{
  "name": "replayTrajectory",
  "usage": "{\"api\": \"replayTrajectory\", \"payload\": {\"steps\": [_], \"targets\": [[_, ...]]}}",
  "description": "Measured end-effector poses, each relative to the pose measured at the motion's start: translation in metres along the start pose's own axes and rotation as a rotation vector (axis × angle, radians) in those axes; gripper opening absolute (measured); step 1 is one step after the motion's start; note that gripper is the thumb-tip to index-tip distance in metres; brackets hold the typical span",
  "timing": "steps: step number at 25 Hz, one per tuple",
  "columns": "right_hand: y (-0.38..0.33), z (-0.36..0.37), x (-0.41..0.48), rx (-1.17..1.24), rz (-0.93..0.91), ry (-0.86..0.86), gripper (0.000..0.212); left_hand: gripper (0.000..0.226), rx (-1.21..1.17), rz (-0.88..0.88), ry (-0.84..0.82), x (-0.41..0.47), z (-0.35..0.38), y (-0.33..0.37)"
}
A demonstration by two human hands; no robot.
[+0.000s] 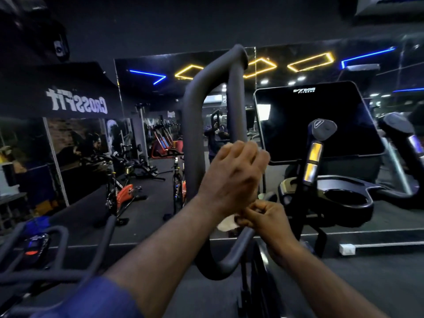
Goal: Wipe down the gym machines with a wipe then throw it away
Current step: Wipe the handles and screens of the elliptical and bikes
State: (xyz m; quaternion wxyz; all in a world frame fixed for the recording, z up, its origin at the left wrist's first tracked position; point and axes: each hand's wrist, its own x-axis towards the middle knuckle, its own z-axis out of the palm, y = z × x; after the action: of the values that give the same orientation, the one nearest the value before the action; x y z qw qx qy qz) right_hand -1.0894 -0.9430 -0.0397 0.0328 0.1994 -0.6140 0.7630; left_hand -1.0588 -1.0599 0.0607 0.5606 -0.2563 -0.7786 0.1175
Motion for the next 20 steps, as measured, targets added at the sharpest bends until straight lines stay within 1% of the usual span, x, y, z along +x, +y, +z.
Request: {"api": "replayTrajectory", "payload": {"steps": [1, 2, 3, 4, 5, 7, 9, 12, 14, 15, 17, 20], "targets": [[-0.008, -0.012, 0.000, -0.031, -0.015, 0.033, 0.017, 0.019, -0.042, 0.069, -0.054, 0.005, 0.004, 0.010], [-0.015, -0.026, -0.001, -0.055, -0.027, 0.060, 0.011, 0.023, -0.093, 0.121, -0.120, 0.011, 0.008, 0.020], [-0.021, -0.038, -0.003, -0.056, -0.038, 0.074, 0.007, 0.025, -0.150, 0.145, -0.182, 0.016, 0.013, 0.027], [-0.026, -0.050, -0.007, -0.034, -0.036, 0.092, 0.013, 0.025, -0.208, 0.130, -0.235, 0.019, 0.017, 0.034], [-0.034, -0.066, -0.011, -0.006, -0.030, 0.113, 0.021, 0.022, -0.264, 0.066, -0.282, 0.025, 0.020, 0.042], [-0.046, -0.092, -0.018, 0.013, -0.016, 0.170, 0.027, 0.012, -0.414, -0.170, -0.377, 0.031, 0.032, 0.055], [-0.054, -0.118, -0.023, -0.003, -0.015, 0.242, 0.021, 0.007, -0.674, -0.474, -0.372, 0.039, 0.049, 0.065], [-0.061, -0.156, -0.019, 0.032, -0.022, 0.374, 0.013, 0.010, -0.957, -0.866, -0.358, 0.051, 0.085, 0.072], [-0.065, -0.179, -0.010, 0.068, -0.046, 0.451, 0.013, 0.020, -1.216, -1.086, -0.365, 0.057, 0.106, 0.079], [-0.066, -0.192, -0.002, 0.068, -0.059, 0.489, 0.014, 0.027, -1.333, -1.161, -0.371, 0.059, 0.116, 0.082], [-0.070, -0.212, 0.016, 0.065, -0.082, 0.545, 0.015, 0.039, -1.440, -1.216, -0.396, 0.066, 0.135, 0.088], [-0.077, -0.228, 0.051, -0.002, -0.122, 0.523, 0.025, 0.058, -1.590, -1.289, -0.346, 0.075, 0.165, 0.092]]}}
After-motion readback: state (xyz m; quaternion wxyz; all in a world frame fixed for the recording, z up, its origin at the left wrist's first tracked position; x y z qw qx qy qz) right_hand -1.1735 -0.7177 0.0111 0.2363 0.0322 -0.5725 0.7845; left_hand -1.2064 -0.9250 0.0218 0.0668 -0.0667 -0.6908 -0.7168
